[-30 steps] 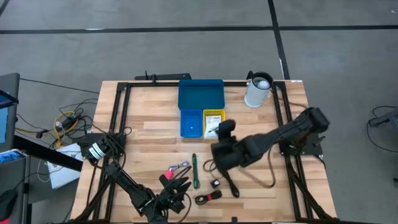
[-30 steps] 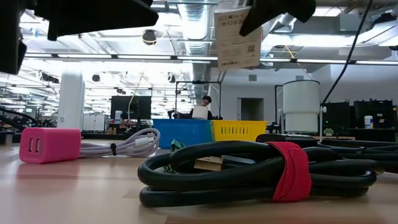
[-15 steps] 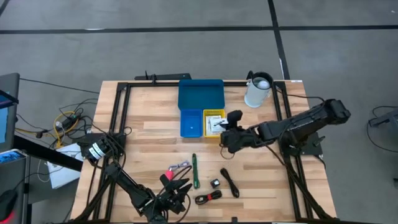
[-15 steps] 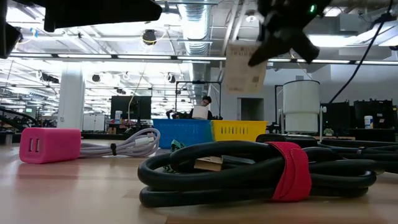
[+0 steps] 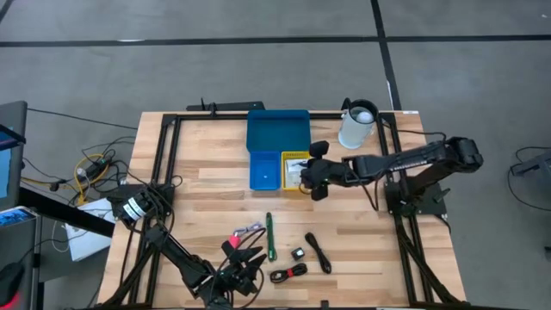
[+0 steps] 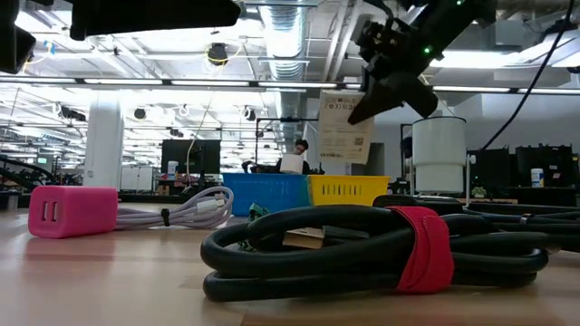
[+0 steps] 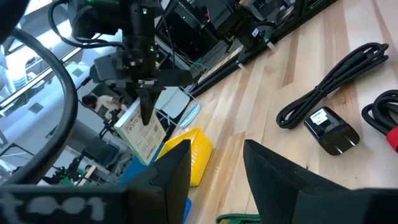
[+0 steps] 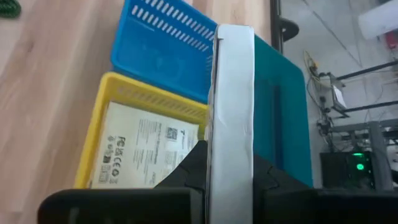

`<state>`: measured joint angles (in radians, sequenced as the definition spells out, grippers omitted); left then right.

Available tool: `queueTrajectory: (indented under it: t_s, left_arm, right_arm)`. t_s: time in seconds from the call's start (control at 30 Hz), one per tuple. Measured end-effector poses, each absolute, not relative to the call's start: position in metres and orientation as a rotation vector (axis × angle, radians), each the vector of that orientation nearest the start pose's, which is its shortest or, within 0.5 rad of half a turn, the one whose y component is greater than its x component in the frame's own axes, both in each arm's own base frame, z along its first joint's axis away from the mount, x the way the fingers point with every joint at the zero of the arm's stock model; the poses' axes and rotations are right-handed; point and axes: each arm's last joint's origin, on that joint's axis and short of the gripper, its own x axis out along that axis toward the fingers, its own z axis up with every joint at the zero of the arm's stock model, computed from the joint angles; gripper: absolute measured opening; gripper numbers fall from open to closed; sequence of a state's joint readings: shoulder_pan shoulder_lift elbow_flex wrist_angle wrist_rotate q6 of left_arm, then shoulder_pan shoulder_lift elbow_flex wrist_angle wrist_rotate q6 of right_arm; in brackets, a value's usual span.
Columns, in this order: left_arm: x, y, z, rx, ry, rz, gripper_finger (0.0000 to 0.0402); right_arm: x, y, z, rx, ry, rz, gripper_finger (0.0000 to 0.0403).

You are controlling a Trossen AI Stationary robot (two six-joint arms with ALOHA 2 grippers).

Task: Pick and place items into bin
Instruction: Put the white card reader box into the yellow bin

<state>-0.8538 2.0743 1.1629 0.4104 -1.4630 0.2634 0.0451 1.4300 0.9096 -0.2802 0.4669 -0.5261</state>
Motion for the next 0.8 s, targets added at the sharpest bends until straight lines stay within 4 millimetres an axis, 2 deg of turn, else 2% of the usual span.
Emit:
queueTrajectory:
  t_s: [0.4,0.8]
  left_arm:
    - [0.29,-0.287,0.144,0.72,0.286,0.576,0.0141]
    - [0.294,-0.283,0.144,0.72,0.291,0.587,0.0141]
  right_arm:
    - [0.294,-0.03,0.221,-0.633,0.902,-0.128,0.0034]
    - [0.307,-0.049,0.189,-0.615,0.992,-0.087,0.0034]
